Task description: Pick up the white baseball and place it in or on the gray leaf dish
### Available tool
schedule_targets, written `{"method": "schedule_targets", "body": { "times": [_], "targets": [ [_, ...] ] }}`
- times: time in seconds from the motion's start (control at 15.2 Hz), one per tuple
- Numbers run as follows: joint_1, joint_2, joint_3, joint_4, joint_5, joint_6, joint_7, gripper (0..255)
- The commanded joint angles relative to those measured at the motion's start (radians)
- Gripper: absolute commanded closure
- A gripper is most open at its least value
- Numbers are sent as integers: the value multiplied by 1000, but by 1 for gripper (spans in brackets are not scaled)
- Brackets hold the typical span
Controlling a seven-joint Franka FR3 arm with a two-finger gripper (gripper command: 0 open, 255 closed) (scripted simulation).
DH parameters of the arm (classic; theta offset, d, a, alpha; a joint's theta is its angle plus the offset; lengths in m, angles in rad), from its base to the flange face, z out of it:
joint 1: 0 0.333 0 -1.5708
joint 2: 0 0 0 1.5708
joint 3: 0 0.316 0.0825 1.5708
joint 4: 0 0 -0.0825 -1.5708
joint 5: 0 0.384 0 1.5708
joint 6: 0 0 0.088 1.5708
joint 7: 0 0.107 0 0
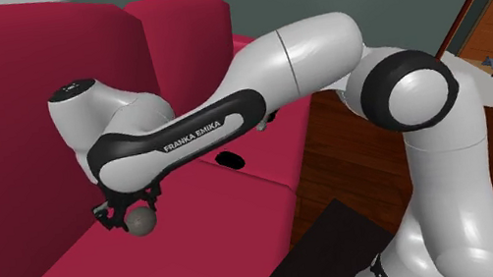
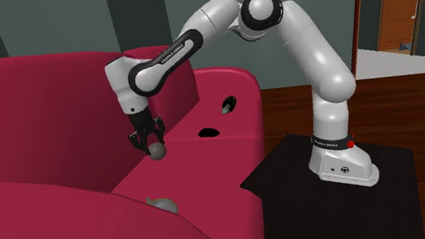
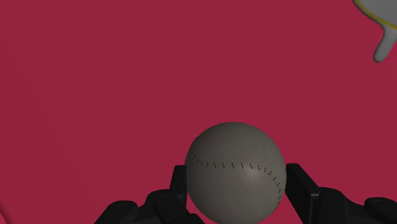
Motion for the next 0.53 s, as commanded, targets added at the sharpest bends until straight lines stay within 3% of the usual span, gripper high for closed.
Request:
{"method": "schedule_targets", "body": {
  "times": [0.0,0.46],
  "targets": [
    [24,-14,12,-16,5,-3,37,255],
    [129,-13,51,-17,9,-19,174,255]
  ]
}}
